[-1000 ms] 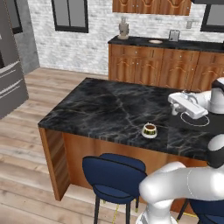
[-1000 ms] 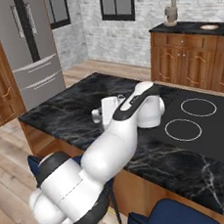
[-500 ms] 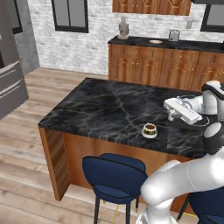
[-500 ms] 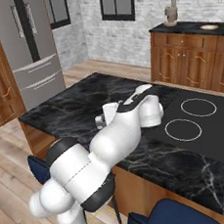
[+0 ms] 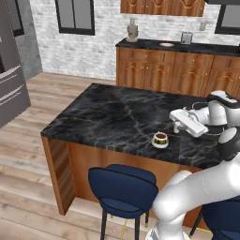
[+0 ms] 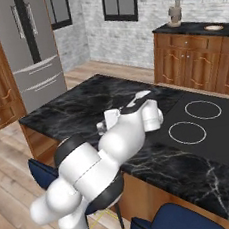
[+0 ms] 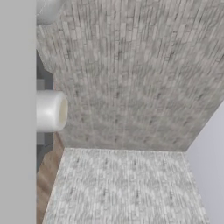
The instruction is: Pick up the marshmallow and place it in the cup of hot chocolate on the dining counter.
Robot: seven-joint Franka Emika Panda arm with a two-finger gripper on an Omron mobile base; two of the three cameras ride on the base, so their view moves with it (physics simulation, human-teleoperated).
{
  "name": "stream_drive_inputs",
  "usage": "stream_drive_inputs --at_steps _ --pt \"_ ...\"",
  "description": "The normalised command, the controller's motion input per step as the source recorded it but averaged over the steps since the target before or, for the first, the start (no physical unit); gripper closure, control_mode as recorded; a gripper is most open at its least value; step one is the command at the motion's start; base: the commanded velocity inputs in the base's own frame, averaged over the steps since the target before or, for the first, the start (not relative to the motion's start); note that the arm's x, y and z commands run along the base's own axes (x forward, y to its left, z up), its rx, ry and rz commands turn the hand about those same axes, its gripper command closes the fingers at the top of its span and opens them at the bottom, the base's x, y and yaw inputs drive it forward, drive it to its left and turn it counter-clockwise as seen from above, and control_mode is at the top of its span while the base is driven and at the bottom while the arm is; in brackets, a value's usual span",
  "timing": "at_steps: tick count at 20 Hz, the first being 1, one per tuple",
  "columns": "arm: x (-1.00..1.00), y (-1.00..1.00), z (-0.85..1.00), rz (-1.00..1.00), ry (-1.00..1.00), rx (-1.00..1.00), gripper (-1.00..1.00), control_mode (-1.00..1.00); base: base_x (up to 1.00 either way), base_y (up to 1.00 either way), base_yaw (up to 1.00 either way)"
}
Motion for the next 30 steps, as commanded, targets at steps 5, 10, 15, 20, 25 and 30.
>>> stream_drive_inputs --at_steps 5,10,15,20,25,30 --pt "0.35 0.00 -0.26 0.00 0.02 0.00 1.00 -1.00 0.00 0.00 0.00" --pt "0.35 0.00 -0.30 0.00 0.01 -0.01 1.00 -1.00 0.00 0.00 0.00" --pt "0.35 0.00 -0.34 0.00 0.00 0.00 1.00 -1.00 0.00 0.00 0.00" --pt "0.37 -0.05 -0.28 0.00 0.00 0.00 1.00 -1.00 0.00 0.00 0.00" --pt "0.34 -0.11 -0.30 0.00 0.00 0.00 1.00 -1.00 0.00 0.00 0.00" --pt "0.31 -0.13 -0.34 0.01 0.00 0.00 1.00 -1.00 0.00 0.00 0.00"
